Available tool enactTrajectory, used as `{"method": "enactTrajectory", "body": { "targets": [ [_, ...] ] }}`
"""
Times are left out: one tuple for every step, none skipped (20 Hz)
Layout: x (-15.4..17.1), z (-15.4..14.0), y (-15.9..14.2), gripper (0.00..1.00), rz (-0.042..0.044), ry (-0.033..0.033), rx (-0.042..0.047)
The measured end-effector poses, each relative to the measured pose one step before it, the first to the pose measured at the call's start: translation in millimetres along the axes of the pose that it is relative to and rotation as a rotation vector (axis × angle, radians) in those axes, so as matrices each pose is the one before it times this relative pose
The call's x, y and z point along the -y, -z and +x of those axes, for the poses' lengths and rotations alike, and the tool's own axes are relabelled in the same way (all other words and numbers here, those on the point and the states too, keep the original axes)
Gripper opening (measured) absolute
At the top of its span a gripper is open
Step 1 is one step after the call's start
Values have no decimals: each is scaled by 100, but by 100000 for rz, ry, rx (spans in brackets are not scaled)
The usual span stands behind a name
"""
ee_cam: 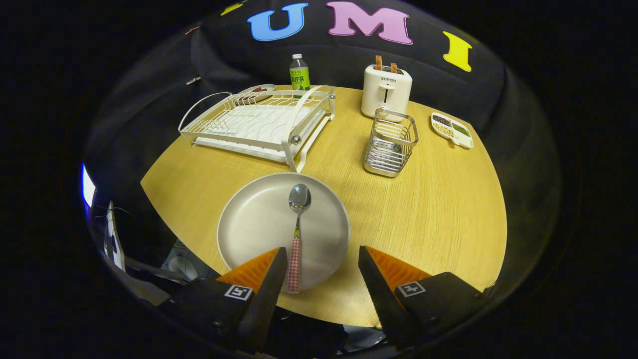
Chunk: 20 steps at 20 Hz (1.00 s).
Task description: Take the plate from the dish rack, then take the spoon from the basket and place it into the plate.
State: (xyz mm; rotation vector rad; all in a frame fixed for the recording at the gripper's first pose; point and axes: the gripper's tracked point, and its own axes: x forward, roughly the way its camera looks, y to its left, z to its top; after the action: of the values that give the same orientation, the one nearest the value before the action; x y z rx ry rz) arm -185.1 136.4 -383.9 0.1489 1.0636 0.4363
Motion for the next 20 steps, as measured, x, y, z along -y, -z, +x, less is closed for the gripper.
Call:
{"method": "enactTrajectory", "body": {
  "targets": [
    [105,-103,-77,92,241,-69,66],
    [-111,-217,30,93,261,-35,368],
    [35,-127,-124,94,52,19,361],
    [10,-172,-287,94,-97,-30,500],
    [101,-220,-419,94,-104,-20,808],
    [75,-290,-572,95,58,76,1231],
    [130,-386,-780,95,258,99,1561],
    [232,-491,-937,95,399,332,2084],
    [216,-650,-1378,95,363,494,2978],
    [242,-706,-1447,95,49,912,3472],
    [416,-753,-1762,95,-768,1399,4089],
    [317,-740,-1894,95,-1395,1425,4370],
    [289,-768,-2032,95,-1482,1076,4605],
    [179,-684,-2013,95,-1349,748,4697],
    [250,-672,-2084,95,-1401,861,4475],
    [209,-662,-2044,95,-1290,730,4383],
    [161,-637,-2102,95,-904,625,4340],
    [26,-717,-1960,95,-598,394,4244],
    [62,-608,-2048,94,-329,494,4487],
    [64,-572,-1901,94,-476,517,4139]
  ]
}}
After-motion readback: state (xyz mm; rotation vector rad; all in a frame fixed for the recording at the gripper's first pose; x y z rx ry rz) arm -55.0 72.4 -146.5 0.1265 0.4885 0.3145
